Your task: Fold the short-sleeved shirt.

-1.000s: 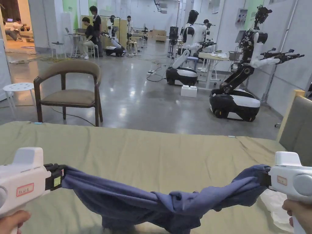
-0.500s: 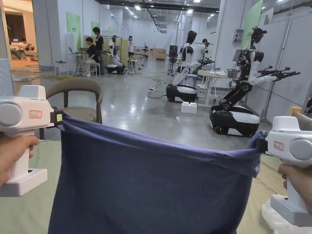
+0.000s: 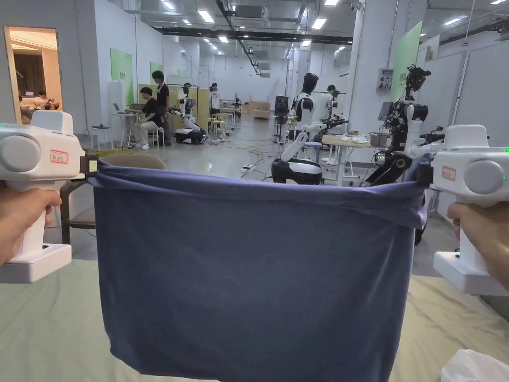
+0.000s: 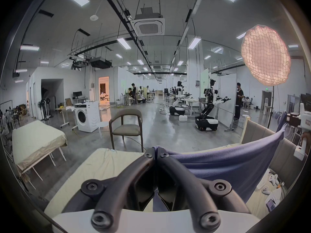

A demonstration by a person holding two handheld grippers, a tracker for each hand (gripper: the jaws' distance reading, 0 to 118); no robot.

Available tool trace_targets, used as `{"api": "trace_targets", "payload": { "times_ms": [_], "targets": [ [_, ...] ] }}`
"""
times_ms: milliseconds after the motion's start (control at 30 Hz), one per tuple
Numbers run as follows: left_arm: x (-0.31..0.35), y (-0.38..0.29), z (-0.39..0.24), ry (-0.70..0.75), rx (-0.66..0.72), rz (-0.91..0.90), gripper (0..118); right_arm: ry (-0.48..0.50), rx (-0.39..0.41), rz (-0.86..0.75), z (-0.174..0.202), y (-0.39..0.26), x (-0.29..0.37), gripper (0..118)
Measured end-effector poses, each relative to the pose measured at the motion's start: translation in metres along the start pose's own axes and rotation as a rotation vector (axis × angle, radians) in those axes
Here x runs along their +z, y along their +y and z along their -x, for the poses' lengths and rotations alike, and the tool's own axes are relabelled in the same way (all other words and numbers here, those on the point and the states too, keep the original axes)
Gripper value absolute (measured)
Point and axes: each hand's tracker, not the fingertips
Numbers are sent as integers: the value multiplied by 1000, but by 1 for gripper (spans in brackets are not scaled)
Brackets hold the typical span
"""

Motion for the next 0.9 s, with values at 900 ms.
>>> {"api": "trace_targets", "payload": {
  "times_ms": [900],
  "targets": [
    [75, -219, -2, -19, 16, 83, 0, -3, 132, 112, 8, -195, 81, 3]
  ]
}}
